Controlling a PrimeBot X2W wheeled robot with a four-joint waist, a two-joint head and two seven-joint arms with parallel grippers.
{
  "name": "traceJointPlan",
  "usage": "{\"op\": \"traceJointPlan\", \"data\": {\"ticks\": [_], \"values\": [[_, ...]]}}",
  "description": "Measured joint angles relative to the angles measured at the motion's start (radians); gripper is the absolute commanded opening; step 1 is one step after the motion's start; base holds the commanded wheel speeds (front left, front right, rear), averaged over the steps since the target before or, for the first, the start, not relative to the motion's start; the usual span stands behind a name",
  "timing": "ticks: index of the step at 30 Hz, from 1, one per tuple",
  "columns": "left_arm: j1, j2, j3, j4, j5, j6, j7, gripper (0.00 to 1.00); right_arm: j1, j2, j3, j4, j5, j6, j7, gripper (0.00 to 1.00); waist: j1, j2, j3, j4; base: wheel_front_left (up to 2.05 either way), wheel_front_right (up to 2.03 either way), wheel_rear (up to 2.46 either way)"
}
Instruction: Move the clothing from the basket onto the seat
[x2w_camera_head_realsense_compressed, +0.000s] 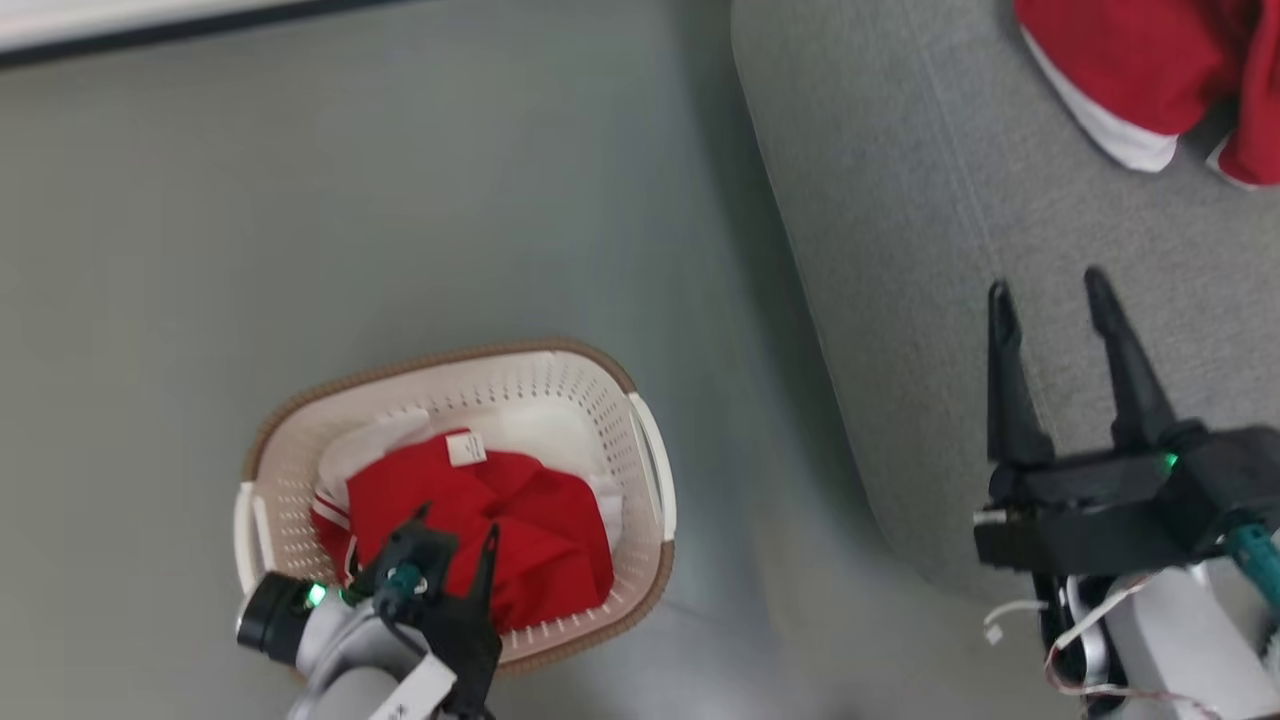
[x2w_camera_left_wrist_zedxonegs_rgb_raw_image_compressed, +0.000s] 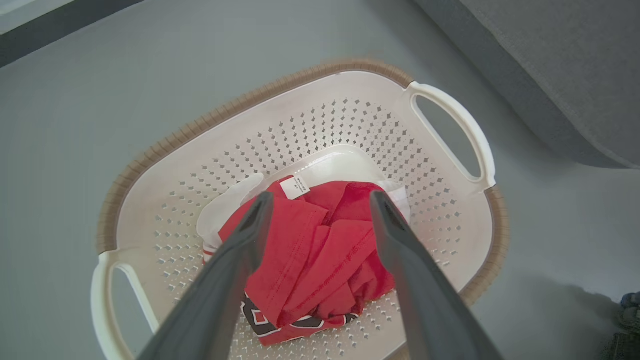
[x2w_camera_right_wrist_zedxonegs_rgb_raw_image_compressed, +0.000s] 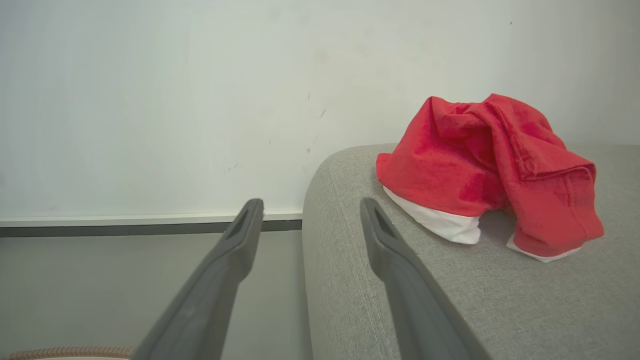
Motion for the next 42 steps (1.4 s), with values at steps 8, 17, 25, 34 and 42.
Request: {"op": "traceJointPlan", "data": {"ticks": [8, 17, 25, 34, 42], "values": [[-0.108, 0.01, -0.026, 0.068, 0.029, -0.017, 0.023, 1.0, -0.074, 0.0, -0.013, -0.05, -0.011, 0.0, 0.0, 1.0, 0.0, 0.0, 0.124, -0.024, 0.0, 0.0, 0.0], [-0.222, 0.029, -0.032, 0.126, 0.064, -0.026, 0.044, 1.0, -0.128, 0.007, -0.014, -0.097, -0.03, 0.0, 0.0, 1.0, 0.0, -0.0001, 0.262, -0.039, 0.0, 0.0, 0.0], [-0.326, 0.04, -0.038, 0.178, 0.081, -0.035, 0.079, 1.0, -0.191, 0.007, -0.032, -0.138, -0.038, 0.0, 0.0, 1.0, -0.0001, -0.0001, 0.384, -0.045, 0.0, 0.0, 0.0], [-0.387, 0.041, -0.047, 0.244, 0.107, -0.032, 0.095, 1.0, -0.23, 0.025, -0.031, -0.129, -0.047, 0.0, 0.0, 1.0, -0.0001, -0.0001, 0.488, -0.046, 0.0, 0.0, 0.0], [-0.444, 0.032, -0.051, 0.296, 0.124, 0.003, 0.098, 0.56, -0.245, 0.028, -0.034, -0.119, -0.061, 0.0, -0.009, 1.0, -0.0002, -0.0003, 0.529, -0.048, 0.0, 0.0, 0.0]]}}
